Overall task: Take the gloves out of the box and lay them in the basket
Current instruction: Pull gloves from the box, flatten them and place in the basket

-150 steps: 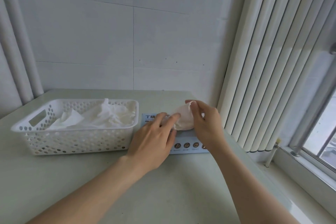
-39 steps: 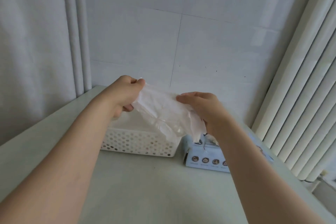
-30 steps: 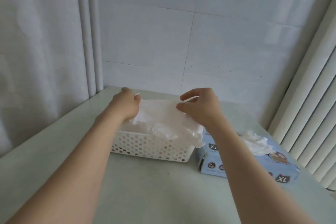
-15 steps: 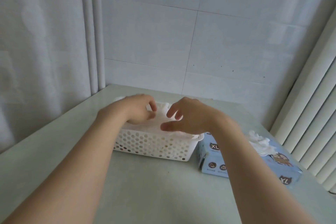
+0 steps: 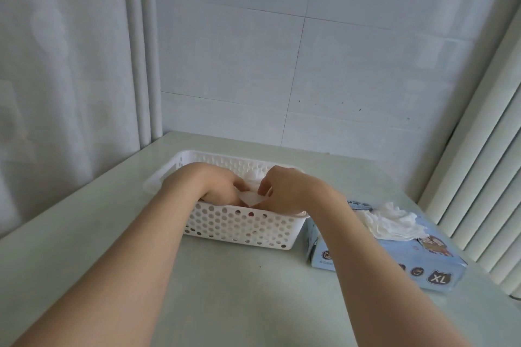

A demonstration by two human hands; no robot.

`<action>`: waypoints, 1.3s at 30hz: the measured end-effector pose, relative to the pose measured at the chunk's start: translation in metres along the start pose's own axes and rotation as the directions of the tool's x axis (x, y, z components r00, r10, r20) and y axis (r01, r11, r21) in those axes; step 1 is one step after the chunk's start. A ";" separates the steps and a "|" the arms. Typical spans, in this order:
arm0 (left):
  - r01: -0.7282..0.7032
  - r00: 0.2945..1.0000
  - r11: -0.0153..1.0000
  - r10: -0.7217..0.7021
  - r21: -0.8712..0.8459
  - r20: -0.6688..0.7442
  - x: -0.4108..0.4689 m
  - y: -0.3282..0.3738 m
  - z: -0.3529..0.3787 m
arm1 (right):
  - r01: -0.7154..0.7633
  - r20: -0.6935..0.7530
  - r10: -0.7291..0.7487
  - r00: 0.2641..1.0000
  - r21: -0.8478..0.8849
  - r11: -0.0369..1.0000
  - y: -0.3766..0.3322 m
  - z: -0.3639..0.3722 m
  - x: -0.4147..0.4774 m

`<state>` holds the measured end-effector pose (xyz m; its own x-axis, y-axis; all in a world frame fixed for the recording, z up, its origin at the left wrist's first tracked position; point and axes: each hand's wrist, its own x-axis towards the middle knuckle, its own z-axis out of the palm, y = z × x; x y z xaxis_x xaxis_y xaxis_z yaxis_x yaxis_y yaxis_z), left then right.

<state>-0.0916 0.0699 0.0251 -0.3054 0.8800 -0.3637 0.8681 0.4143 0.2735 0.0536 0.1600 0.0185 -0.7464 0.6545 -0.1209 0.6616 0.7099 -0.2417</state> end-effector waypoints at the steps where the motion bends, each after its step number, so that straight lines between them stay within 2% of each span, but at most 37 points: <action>1: -0.005 1.000 1.000 0.004 -0.013 -0.019 0.001 -0.001 0.000 | -0.009 0.010 0.009 1.000 -0.001 1.000 -0.001 -0.001 -0.001; 5: -0.021 0.994 0.998 0.014 -0.058 -0.109 0.001 -0.003 -0.002 | 0.004 -0.040 -0.004 0.999 -0.001 1.000 -0.006 -0.006 -0.008; 8: -0.136 0.948 0.987 0.105 -0.086 -0.300 -0.001 0.003 -0.007 | 0.019 -0.224 0.001 0.975 0.088 0.996 -0.006 -0.011 -0.011; 11: -0.317 0.788 0.939 0.180 -0.136 -0.589 -0.003 0.016 -0.009 | 0.013 -0.446 0.097 0.890 0.237 0.972 -0.001 -0.017 -0.022; 13: -0.406 0.690 0.903 0.201 -0.142 -0.695 -0.006 0.030 -0.007 | 0.015 -0.519 0.150 0.842 0.300 0.954 0.009 -0.020 -0.034; 18: -0.560 0.504 0.828 0.305 -0.037 -0.808 -0.012 0.076 0.009 | -0.011 -0.585 0.257 0.769 0.390 0.921 0.055 -0.019 -0.060; 21: -0.624 0.445 0.780 0.402 0.045 -0.800 -0.012 0.100 0.028 | -0.044 -0.624 0.342 0.703 0.442 0.896 0.086 -0.014 -0.075; 24: -0.685 0.436 0.724 0.497 0.082 -0.750 -0.015 0.127 0.056 | -0.043 -0.641 0.406 0.651 0.502 0.864 0.117 -0.008 -0.098; 26: -0.702 0.460 0.706 0.550 0.093 -0.697 -0.015 0.143 0.075 | -0.029 -0.656 0.383 0.651 0.482 0.876 0.133 -0.003 -0.113; 30: -0.658 0.526 0.736 0.600 0.159 -0.602 -0.007 0.154 0.112 | -0.024 -0.618 0.268 0.739 0.373 0.928 0.156 0.012 -0.137; 35: -0.491 0.540 0.808 0.576 0.326 -0.614 0.001 0.151 0.131 | -0.002 -0.612 0.141 0.778 0.221 0.975 0.173 0.024 -0.139; 37: -0.463 0.570 0.829 0.550 0.314 -0.611 0.004 0.149 0.133 | 0.013 -0.658 0.115 0.744 0.186 0.982 0.176 0.027 -0.133; 39: -0.462 0.569 0.830 0.547 0.312 -0.614 0.005 0.148 0.137 | 0.038 -0.731 0.111 0.673 0.183 0.982 0.177 0.030 -0.127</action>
<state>0.0886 0.1041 -0.0582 0.0610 0.8701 0.4891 0.9839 -0.1348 0.1171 0.2636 0.1952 -0.0375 -0.3765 0.7095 0.5957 0.6085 0.6743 -0.4184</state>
